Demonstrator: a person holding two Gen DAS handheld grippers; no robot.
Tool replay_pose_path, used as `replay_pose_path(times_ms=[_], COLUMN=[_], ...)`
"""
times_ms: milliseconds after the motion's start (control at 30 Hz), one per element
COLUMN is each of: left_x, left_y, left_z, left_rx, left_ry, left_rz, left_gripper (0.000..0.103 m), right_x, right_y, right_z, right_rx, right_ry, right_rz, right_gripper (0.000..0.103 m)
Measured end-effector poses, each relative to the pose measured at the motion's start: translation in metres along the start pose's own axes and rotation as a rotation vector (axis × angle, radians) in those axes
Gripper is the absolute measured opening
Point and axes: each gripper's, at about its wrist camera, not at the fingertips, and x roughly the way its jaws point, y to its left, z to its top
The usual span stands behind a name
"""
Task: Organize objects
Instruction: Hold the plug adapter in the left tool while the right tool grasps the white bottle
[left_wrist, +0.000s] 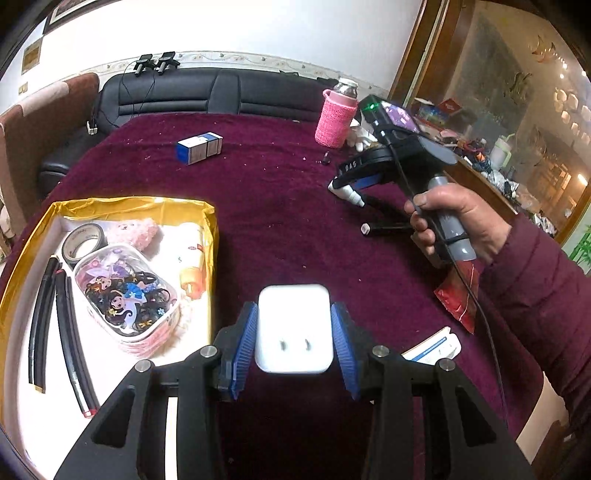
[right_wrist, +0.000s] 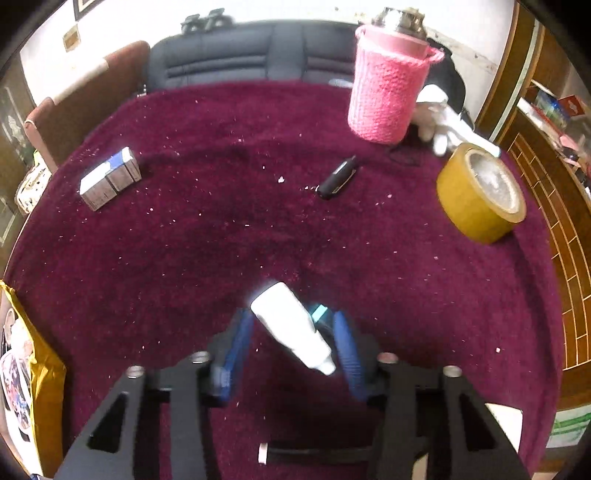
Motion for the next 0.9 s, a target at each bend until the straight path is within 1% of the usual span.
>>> replay_pose_path(times_ms=[133, 233, 333, 367, 400, 433, 567, 633, 733, 767, 833, 867, 900], left_x=[-0.001, -0.002, -0.001, -0.002, -0.003, -0.006, -0.013, -0.013, -0.003, 0.002, 0.015, 0.017, 0.021], left_y=[0.003, 0.003, 0.001, 0.001, 0.002, 0.004, 0.014, 0.010, -0.001, -0.007, -0.016, -0.019, -0.021], left_z=[0.000, 0.000, -0.002, -0.003, -0.003, -0.002, -0.001, -0.003, -0.007, -0.008, -0.008, -0.008, -0.006], left_rx=[-0.011, -0.014, -0.015, -0.015, -0.019, -0.025, -0.050, -0.034, -0.011, 0.006, 0.034, 0.041, 0.034], left_ry=[-0.008, -0.009, -0.005, -0.003, -0.005, -0.010, -0.010, 0.004, 0.039, 0.052, 0.101, 0.090, 0.104], left_rz=[-0.024, -0.037, -0.042, -0.040, -0.042, -0.041, -0.034, -0.022, -0.024, -0.018, 0.040, 0.073, 0.110], left_gripper=[0.039, 0.039, 0.040, 0.039, 0.039, 0.040, 0.041, 0.042, 0.042, 0.044, 0.045, 0.052, 0.059], right_x=[0.008, 0.011, 0.019, 0.019, 0.017, 0.016, 0.002, -0.007, -0.025, -0.032, -0.047, -0.056, -0.064], right_y=[0.002, 0.007, 0.011, 0.013, 0.014, 0.015, 0.019, 0.023, 0.026, 0.027, 0.026, 0.025, 0.024], right_z=[0.005, 0.008, 0.006, 0.004, 0.001, -0.001, -0.023, -0.038, -0.062, -0.069, -0.079, -0.085, -0.090], right_rx=[0.005, 0.007, 0.038, 0.035, 0.031, 0.035, 0.036, 0.025, 0.013, 0.012, 0.017, 0.019, 0.020], right_ry=[0.019, 0.028, 0.073, 0.062, 0.062, 0.068, 0.100, 0.108, 0.101, 0.093, 0.073, 0.058, 0.042], right_rz=[0.010, 0.017, 0.037, 0.030, 0.031, 0.037, 0.094, 0.126, 0.179, 0.205, 0.254, 0.274, 0.292], right_gripper=[0.036, 0.036, 0.035, 0.035, 0.031, 0.029, 0.029, 0.029, 0.029, 0.029, 0.029, 0.029, 0.029])
